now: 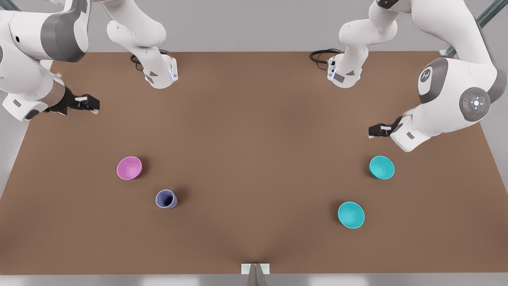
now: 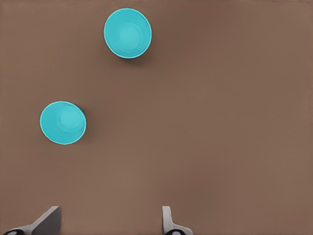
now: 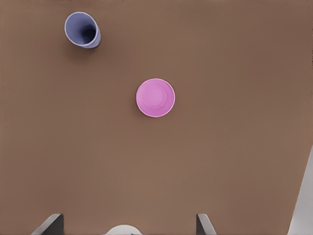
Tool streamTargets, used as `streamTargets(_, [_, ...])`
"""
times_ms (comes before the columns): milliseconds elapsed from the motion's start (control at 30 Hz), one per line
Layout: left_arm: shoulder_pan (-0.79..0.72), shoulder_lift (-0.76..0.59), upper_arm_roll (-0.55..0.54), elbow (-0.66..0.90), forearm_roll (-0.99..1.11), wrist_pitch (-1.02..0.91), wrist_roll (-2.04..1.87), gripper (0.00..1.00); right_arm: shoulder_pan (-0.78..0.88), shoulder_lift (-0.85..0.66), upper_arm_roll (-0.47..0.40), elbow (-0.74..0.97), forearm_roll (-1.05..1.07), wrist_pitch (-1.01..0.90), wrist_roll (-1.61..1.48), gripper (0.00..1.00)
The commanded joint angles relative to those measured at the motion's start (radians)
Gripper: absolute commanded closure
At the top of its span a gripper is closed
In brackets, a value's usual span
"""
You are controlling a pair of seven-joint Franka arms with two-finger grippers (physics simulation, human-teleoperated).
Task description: Stack the blue bowl on the pink bowl
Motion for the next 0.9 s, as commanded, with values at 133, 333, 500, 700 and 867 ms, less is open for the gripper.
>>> streamTargets(133, [0.002,-0.001,-0.001,0.001,-0.002,-0.023,-0.049,0.00,-0.060,0.186,-0.009,0.048,-0.011,0.034,-0.082,0.00])
streamTargets(333, [-0.001,-0.001,-0.001,0.004,-0.003,-0.028,-0.052,0.00,-0.215,0.470,-0.002,-0.121,0.003,0.528,-0.137,0.00])
streamTargets(500, [0.003,0.001,0.001,0.005,-0.011,-0.028,-0.050,0.00,-0.233,0.418,-0.002,-0.401,0.092,0.892,-0.131,0.00])
streamTargets(700, [0.000,0.002,-0.001,0.005,-0.011,-0.028,-0.050,0.00,-0.253,0.512,-0.002,-0.465,0.124,0.961,-0.126,0.00])
streamTargets(867, [0.003,0.005,0.001,0.004,-0.011,-0.028,-0.052,0.00,-0.287,0.535,0.001,-0.498,0.123,0.979,-0.128,0.00])
